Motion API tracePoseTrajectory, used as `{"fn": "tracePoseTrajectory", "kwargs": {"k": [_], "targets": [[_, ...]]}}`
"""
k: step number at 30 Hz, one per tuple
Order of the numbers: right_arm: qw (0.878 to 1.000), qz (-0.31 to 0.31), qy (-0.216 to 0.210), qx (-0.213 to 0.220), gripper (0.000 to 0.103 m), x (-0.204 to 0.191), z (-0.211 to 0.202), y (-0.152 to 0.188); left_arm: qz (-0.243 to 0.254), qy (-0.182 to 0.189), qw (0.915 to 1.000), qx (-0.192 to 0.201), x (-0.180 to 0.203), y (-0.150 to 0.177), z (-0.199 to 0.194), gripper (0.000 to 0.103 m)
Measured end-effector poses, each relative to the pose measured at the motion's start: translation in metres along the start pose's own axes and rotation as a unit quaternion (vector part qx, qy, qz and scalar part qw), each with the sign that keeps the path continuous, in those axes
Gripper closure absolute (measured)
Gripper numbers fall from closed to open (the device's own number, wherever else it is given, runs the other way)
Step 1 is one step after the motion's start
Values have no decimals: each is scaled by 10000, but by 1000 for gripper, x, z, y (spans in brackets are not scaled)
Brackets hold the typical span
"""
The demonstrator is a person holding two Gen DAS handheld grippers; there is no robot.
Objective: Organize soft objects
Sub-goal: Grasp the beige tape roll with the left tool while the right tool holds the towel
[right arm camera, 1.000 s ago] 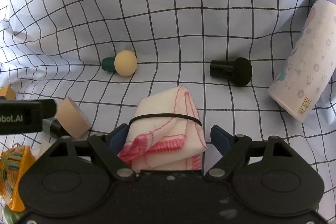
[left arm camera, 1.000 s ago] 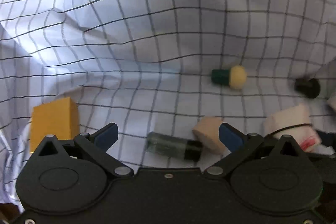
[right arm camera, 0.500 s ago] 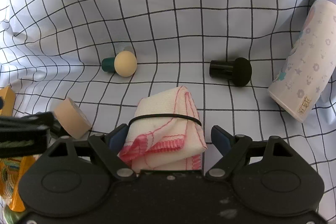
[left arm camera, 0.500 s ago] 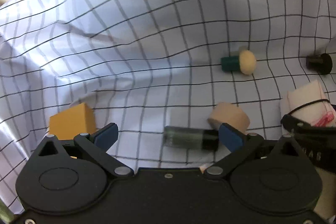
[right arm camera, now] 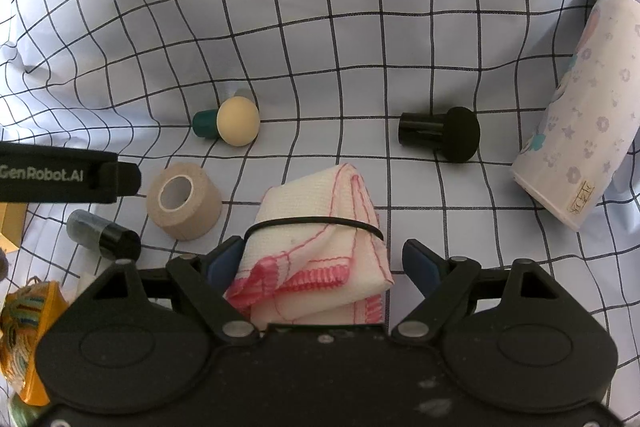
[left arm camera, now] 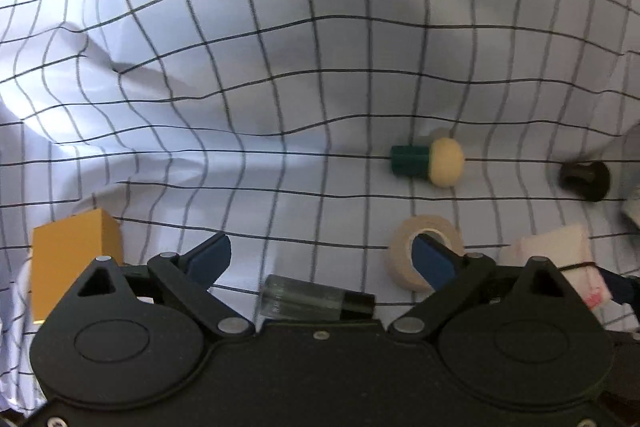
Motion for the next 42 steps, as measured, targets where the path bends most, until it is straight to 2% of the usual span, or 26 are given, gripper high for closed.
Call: {"fn": "tracePoseTrajectory", "kwargs": {"k": [2,5,8,15,18,21,23,24,27,32,36,42], "targets": [[10000,-6,15,40,21,0,-1,0,-14,220,9997,-41,7,1,-3,9],[9996,-125,75,241,34,-4,-7,0,-81,537,9984,-171,17,-1,-5,9],[9984,-268,244,424,34,-9,-13,0,-48,640,9976,-272,27,-2,-2,9],[9989,-188,187,377,34,-7,-12,-1,55,672,9959,-601,44,2,12,10],[9990,-184,184,376,34,-6,-11,-1,3,702,9943,-803,47,6,21,17],[9990,-184,183,376,34,-6,-11,-2,-58,720,9925,-986,48,11,28,32],[9989,-187,183,379,34,-6,-11,-2,-64,748,9913,-1084,50,14,32,53],[9989,-184,183,378,34,-6,-11,-2,-58,748,9910,-1108,50,16,34,56],[9990,-176,175,372,34,-5,-10,-1,-87,743,9924,-977,49,15,32,56],[9989,-159,198,404,34,-4,-10,-2,1,580,9971,-488,41,7,8,56],[9989,-159,196,407,34,-4,-10,-2,149,461,9988,-46,31,8,-32,56],[9988,-164,194,409,34,-3,-9,-2,191,522,9982,231,8,34,-92,56]]}}
Point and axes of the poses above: each gripper's, at about its wrist camera, not at the fingertips, and z roughly the way its jaws point, x to its right, y to its underside, the point moved 9 cm from there along z, roughly the way its jaws point, and after that the axes turned 8 degrees about -z, right-handed, at the moved point
